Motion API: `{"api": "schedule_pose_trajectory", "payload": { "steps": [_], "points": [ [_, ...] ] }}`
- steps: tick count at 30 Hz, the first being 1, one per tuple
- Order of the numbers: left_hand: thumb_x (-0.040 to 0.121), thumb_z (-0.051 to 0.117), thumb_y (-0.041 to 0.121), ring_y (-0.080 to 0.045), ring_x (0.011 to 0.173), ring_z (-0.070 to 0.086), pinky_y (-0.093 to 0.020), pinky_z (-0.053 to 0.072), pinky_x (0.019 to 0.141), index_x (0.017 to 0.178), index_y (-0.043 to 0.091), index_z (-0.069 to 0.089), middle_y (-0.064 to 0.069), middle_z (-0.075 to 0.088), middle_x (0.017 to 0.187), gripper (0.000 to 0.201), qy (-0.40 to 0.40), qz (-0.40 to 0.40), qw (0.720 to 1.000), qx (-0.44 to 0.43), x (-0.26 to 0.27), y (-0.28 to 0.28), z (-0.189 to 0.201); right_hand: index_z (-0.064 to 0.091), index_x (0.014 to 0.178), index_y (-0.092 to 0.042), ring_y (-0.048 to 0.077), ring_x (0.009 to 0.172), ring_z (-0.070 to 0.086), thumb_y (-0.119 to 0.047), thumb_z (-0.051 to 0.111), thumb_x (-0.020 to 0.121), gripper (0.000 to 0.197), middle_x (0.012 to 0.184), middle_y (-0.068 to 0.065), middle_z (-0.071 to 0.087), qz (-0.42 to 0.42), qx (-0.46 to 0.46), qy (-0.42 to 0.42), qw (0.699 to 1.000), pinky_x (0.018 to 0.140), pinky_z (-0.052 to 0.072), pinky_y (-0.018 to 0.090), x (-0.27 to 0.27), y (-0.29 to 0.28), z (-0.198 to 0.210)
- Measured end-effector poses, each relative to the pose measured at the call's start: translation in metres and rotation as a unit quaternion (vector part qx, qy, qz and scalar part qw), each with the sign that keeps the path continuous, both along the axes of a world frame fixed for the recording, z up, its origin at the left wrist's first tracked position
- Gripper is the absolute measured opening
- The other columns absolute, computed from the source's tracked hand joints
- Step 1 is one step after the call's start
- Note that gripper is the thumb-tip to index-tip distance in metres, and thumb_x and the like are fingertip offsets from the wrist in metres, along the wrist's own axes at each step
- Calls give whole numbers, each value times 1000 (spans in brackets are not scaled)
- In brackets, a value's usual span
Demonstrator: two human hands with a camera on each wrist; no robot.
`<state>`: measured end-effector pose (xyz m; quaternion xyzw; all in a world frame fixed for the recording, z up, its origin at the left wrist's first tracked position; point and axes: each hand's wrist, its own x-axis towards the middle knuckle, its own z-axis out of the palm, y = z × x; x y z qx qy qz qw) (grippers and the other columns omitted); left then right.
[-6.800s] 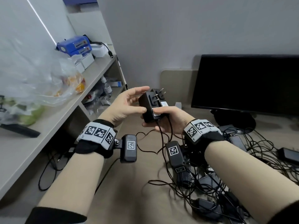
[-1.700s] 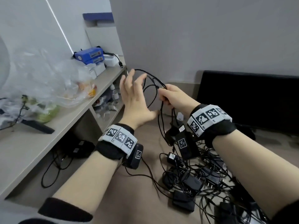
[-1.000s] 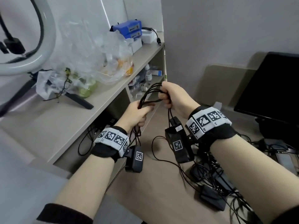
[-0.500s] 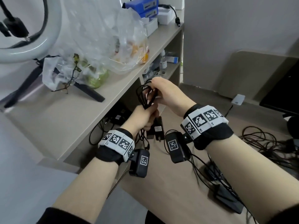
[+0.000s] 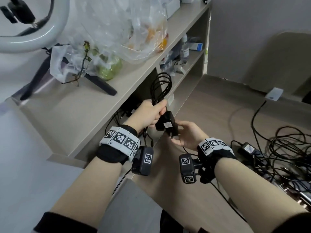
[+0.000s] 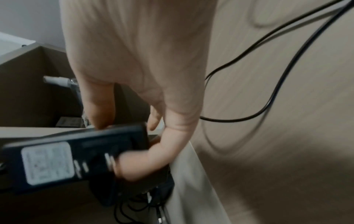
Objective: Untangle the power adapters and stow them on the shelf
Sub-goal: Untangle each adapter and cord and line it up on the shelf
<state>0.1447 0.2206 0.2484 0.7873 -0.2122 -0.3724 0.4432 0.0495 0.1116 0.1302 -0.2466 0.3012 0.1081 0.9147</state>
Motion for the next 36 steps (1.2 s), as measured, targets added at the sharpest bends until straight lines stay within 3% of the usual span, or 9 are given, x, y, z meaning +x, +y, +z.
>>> {"api": "schedule_pose_trajectory", "payload": {
  "steps": [2, 5, 7, 12, 17, 23, 29, 33, 36],
  "points": [
    [97, 43, 24, -4, 25, 22, -14, 20, 41, 56, 13, 45, 9, 27, 29, 42, -51, -15, 998, 37, 1, 1, -3, 57, 91, -11, 15, 56, 58, -25, 51, 87, 16, 77, 4, 55, 28, 8, 23, 999, 43, 44, 15, 1, -2, -5],
    [97, 45, 26, -1, 26, 38, -21, 27, 43, 59, 15, 58, 11, 41, 28, 41, -139, -61, 983, 99, -2, 5, -4, 50, 81, -13, 13, 45, 47, -22, 43, 87, 13, 67, 3, 49, 107, 2, 81, 991, 31, 27, 12, 1, -6, -14],
    [96, 46, 28, 2, 28, 41, -14, 28, 40, 65, 13, 63, 14, 43, 28, 38, -167, -82, 974, 131, -5, 5, -3, 48, 83, -15, 15, 40, 46, -21, 39, 89, 12, 72, 5, 51, 159, -10, 122, 980, 28, 23, 11, 1, -6, -21],
    [96, 47, 27, 0, 24, 35, -7, 25, 32, 65, 11, 59, 11, 38, 26, 36, -127, -127, 972, 151, -14, 0, 1, 44, 111, -16, 22, 41, 55, -17, 38, 90, 22, 108, 14, 54, 174, -23, 166, 970, 27, 27, 12, -2, -6, -36],
    [93, 51, 35, -16, 37, 24, -21, 22, 43, 60, 15, 61, 9, 31, 33, 40, -52, -177, 968, 172, -22, -3, 2, 50, 110, -11, 23, 50, 67, -15, 27, 96, 27, 97, 14, 63, 129, -25, 144, 981, 32, 38, 13, -15, -6, -35],
    [93, 52, 36, -1, 26, 34, -13, 27, 36, 64, 17, 63, 14, 45, 31, 37, -105, -272, 933, 209, -33, -7, 16, 57, 96, -14, 24, 63, 72, -60, 14, 96, 62, 72, 5, 72, 143, 29, 39, 989, 34, 48, 19, -22, -10, -26],
    [93, 53, 34, -7, 33, 27, -18, 24, 38, 62, 18, 61, 10, 39, 34, 35, -80, -282, 931, 219, -21, 8, 15, 52, 132, -14, 26, 65, 73, -54, 29, 96, 59, 95, 12, 73, 141, 9, 47, 989, 36, 50, 21, -13, -9, -31],
    [92, 53, 34, -9, 34, 28, -18, 27, 39, 61, 15, 56, 6, 33, 40, 36, -55, -220, 948, 221, -14, 15, 1, 60, 109, -17, 31, 59, 71, -49, 30, 96, 46, 83, 12, 73, 118, 2, 91, 989, 32, 47, 21, -7, -2, -29],
    [90, 54, 27, 0, 41, 41, -13, 31, 47, 55, 20, 55, 11, 46, 37, 36, -163, -94, 962, 199, -1, 19, -16, 56, 101, -19, 29, 50, 68, -43, 34, 98, 33, 86, 8, 68, 66, -7, 124, 990, 32, 47, 23, 6, 7, -25]
  ]
}}
